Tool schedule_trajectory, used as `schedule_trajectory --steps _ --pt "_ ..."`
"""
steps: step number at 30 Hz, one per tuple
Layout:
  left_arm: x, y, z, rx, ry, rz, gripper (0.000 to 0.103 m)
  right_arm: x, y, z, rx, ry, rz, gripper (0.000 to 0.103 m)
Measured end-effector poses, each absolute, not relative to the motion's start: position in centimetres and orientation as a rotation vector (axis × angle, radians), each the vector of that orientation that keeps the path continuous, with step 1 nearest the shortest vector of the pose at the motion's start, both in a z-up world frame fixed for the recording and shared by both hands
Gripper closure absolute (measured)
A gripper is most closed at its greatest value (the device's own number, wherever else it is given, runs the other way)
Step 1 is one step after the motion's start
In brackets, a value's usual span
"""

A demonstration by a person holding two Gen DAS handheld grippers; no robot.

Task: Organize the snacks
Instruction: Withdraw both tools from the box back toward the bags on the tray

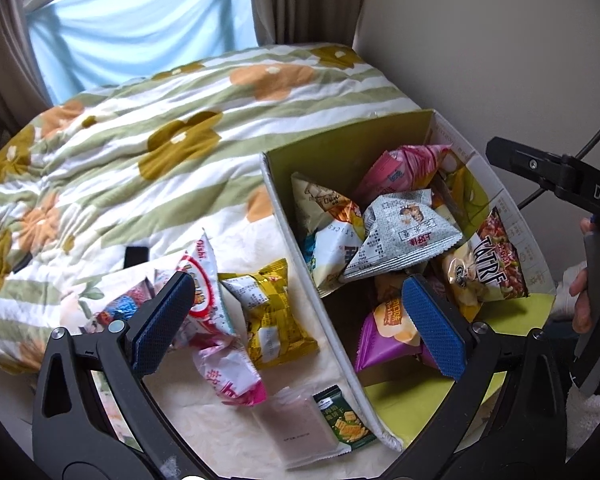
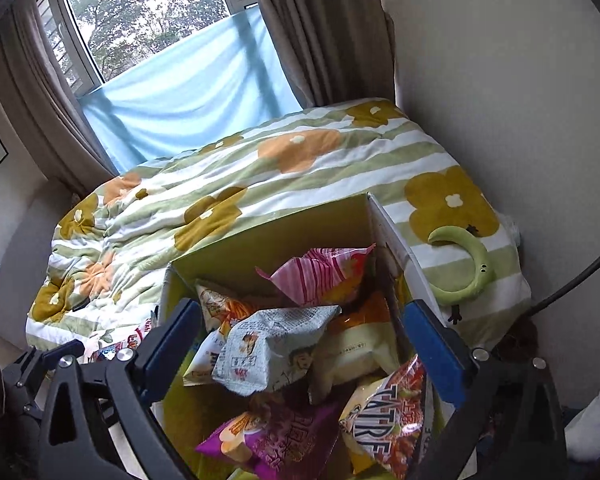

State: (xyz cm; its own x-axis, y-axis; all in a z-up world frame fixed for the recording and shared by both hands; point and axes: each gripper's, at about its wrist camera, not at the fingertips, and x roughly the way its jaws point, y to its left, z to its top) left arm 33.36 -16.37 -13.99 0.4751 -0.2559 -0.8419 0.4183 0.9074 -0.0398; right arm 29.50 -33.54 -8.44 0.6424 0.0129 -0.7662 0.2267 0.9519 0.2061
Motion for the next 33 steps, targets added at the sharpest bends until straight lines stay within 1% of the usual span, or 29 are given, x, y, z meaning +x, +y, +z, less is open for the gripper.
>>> schedule_trajectory --steps 3,8,16,25,33 --pt "32.0 -15.4 -12.2 0.181 0.957 -0.379 0.001 28.1 -33.0 -6.9 0.285 0.848 -0.101 0.002" --pt "28.7 -12.8 -9.8 0.134 0.946 -0.304 0.001 24.9 -31.1 -4.6 0.233 0.813 -0.03 0.002" --pt "21.8 -8.7 -9.1 0.059 0.943 -0.189 0.001 18.8 -27.7 -3.3 0.151 0.792 0.077 0.002" --pt "14.3 -4.9 -11.7 0.015 1.02 -0.091 0.001 14.2 -23.8 -5.9 0.099 0.813 0.147 0.002" --pt "12.3 -2.6 -13.9 -0.01 1.046 -0.086 0.001 12.3 -21.0 -9.1 0.121 0.867 0.172 0.002"
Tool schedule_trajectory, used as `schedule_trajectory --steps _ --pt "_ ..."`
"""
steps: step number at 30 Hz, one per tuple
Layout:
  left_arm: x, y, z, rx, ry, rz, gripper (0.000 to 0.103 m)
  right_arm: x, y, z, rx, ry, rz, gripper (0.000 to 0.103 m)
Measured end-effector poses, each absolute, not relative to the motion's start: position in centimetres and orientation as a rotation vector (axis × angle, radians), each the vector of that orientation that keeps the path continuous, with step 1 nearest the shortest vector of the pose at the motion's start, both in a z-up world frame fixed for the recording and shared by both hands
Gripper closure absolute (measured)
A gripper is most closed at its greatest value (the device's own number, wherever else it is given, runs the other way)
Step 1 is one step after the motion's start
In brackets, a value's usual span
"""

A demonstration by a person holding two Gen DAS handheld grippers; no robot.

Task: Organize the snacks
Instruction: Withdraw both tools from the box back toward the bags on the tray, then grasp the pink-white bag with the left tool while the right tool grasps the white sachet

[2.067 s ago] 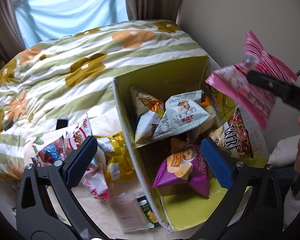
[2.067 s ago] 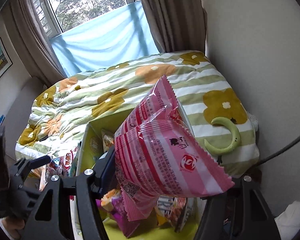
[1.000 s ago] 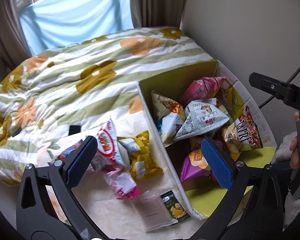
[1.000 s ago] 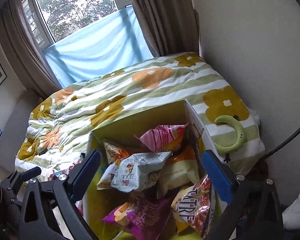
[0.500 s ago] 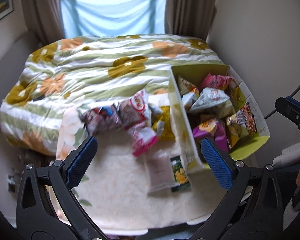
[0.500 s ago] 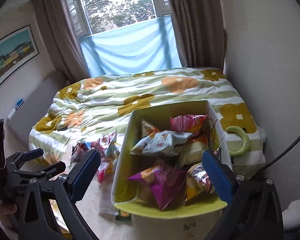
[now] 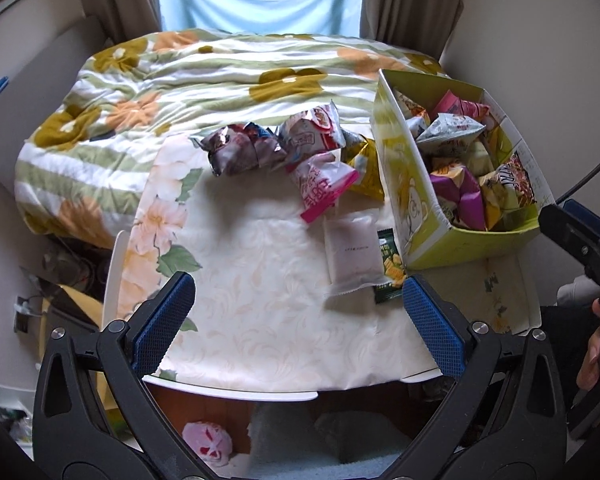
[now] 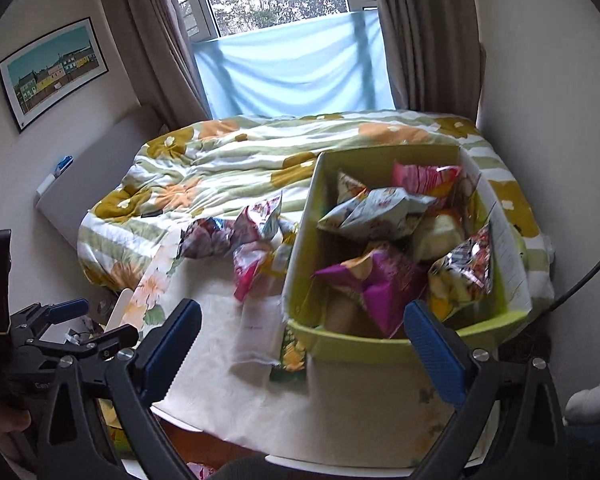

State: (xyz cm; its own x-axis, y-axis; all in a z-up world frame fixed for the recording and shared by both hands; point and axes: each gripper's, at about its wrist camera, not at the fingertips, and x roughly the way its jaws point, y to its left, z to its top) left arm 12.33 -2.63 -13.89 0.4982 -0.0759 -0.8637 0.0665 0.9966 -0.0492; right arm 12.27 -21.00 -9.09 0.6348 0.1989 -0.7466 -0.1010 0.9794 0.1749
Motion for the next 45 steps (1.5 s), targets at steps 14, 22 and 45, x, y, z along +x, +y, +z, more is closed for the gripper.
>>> schedule_trajectory --steps 14,22,45 --pt "18.6 2.6 -18.0 0.069 1.09 -0.26 0.001 13.1 -13.6 -15.8 0.079 0.909 0.071 0.002" --pt "23.9 2.1 -22.0 0.165 1.109 -0.408 0.001 14.3 -10.2 -21.4 0.09 0.963 -0.075 0.002" --pt "31.2 -7.0 -29.1 0.353 0.995 -0.582 0.017 17.7 -6.4 -28.0 -0.038 0.955 -0.162 0.012"
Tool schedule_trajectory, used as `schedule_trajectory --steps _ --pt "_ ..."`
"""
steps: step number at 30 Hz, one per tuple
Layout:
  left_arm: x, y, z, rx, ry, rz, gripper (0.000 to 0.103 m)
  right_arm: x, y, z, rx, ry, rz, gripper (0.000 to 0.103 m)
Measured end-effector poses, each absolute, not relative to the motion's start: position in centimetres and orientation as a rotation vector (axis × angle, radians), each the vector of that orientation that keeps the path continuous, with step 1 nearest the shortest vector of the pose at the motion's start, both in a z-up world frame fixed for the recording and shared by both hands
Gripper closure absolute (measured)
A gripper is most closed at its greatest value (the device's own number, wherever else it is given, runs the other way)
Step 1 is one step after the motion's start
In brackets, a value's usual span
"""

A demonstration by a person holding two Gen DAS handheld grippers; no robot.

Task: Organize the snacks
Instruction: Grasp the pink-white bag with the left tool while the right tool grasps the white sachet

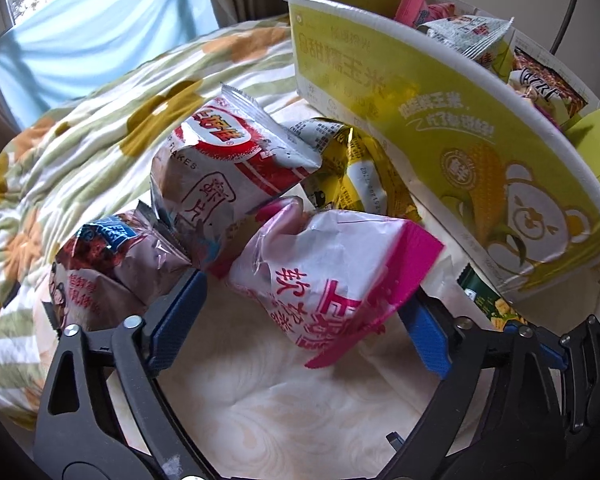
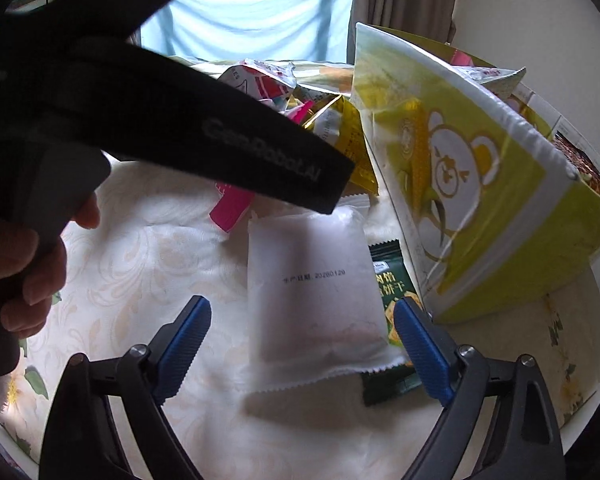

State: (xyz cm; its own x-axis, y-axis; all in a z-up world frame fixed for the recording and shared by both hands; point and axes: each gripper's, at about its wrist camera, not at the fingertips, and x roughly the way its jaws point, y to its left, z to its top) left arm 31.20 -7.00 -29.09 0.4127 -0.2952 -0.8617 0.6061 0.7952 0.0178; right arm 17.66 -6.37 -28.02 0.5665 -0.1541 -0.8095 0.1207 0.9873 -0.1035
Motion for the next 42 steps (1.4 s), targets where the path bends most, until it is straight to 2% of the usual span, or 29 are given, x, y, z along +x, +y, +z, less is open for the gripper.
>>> schedule_trajectory --steps 3,7,9,10,12,14,27,33,42 --pt "31.9 -6.7 -29.7 0.333 1.025 -0.592 0.033 18.1 -6.5 -28.3 -0.025 0.952 -0.161 0.012" --pt "31.9 -6.4 -29.6 0.348 1.016 -0.601 0.044 18.8 -6.8 -28.3 -0.023 0.944 -0.163 0.012" --pt "31.9 -6.3 -29.6 0.356 1.015 -0.603 0.05 19.1 -6.8 -28.3 -0.025 0.943 -0.159 0.014" --pt "31.9 -6.1 -29.6 0.353 1.017 -0.612 0.06 19.3 -6.9 -28.3 -0.028 0.947 -0.156 0.017" --pt "31.7 -5.9 -29.6 0.366 1.02 -0.606 0.064 19.5 -6.9 -28.4 -0.036 0.955 -0.151 0.022" --pt "31.4 -5.5 -29.7 0.37 1.019 -0.606 0.066 19.8 -7.1 -28.6 -0.044 0.965 -0.149 0.027" --pt "29.6 -3.2 -29.0 0.353 1.014 -0.607 0.075 20.1 -7.2 -28.7 -0.072 0.969 -0.132 0.03" --pt "28.5 -1.8 -28.3 0.306 1.004 -0.611 0.077 20.4 -7.4 -28.7 -0.087 0.972 -0.132 0.042" --pt "28.0 -0.2 -26.7 0.227 0.984 -0.62 0.079 19.4 -7.2 -28.2 -0.083 0.953 -0.122 0.045"
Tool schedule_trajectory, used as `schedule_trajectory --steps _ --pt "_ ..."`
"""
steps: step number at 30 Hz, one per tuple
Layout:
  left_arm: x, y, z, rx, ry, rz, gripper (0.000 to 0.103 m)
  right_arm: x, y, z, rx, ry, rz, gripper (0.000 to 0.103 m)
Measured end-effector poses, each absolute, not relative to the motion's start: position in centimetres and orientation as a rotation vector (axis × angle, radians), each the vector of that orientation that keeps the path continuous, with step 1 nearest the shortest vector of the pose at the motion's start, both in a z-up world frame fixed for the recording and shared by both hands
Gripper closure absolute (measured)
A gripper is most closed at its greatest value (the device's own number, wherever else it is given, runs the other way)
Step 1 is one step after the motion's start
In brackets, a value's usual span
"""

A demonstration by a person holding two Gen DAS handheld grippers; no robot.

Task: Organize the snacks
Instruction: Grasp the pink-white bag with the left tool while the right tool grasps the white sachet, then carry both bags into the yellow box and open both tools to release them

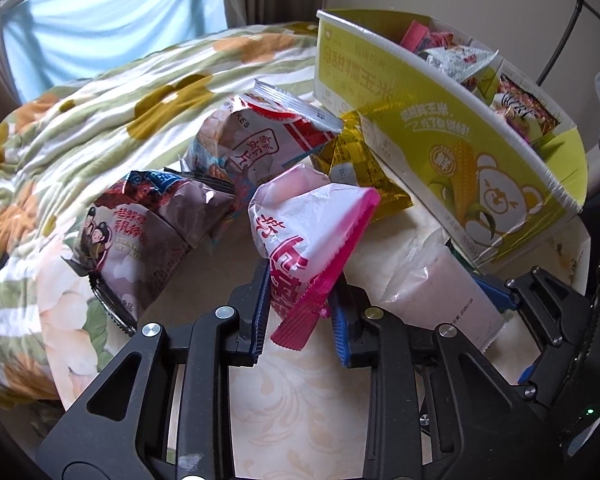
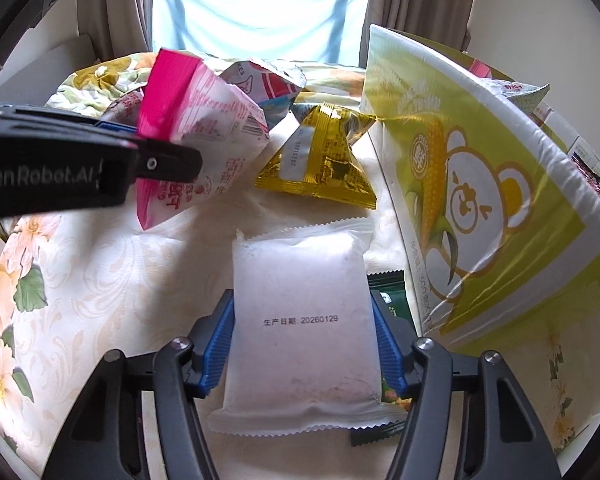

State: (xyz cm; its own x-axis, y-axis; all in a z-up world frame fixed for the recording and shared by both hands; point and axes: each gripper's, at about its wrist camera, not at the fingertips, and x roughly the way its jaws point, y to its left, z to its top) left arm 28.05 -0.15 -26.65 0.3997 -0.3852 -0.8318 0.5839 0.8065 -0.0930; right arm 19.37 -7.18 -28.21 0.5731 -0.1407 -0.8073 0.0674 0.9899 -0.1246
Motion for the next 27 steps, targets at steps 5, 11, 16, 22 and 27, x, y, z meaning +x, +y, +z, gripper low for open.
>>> schedule_trajectory --steps 5,11,16,22,27 --pt "27.9 0.7 -26.1 0.179 0.987 -0.613 0.08 19.1 -7.4 -28.1 -0.071 0.946 -0.119 0.045" --pt "27.6 1.4 -24.5 0.131 0.97 -0.627 0.082 18.7 -7.7 -27.3 -0.064 0.928 -0.119 0.045" --pt "27.5 1.2 -24.3 0.13 0.977 -0.624 0.083 18.2 -7.8 -26.7 -0.058 0.917 -0.119 0.045" --pt "27.1 1.6 -23.3 0.106 0.969 -0.622 0.087 17.4 -7.8 -26.2 -0.053 0.903 -0.119 0.045" --pt "26.8 1.6 -21.7 0.12 0.949 -0.621 0.09 17.3 -7.6 -25.4 -0.048 0.892 -0.118 0.045"
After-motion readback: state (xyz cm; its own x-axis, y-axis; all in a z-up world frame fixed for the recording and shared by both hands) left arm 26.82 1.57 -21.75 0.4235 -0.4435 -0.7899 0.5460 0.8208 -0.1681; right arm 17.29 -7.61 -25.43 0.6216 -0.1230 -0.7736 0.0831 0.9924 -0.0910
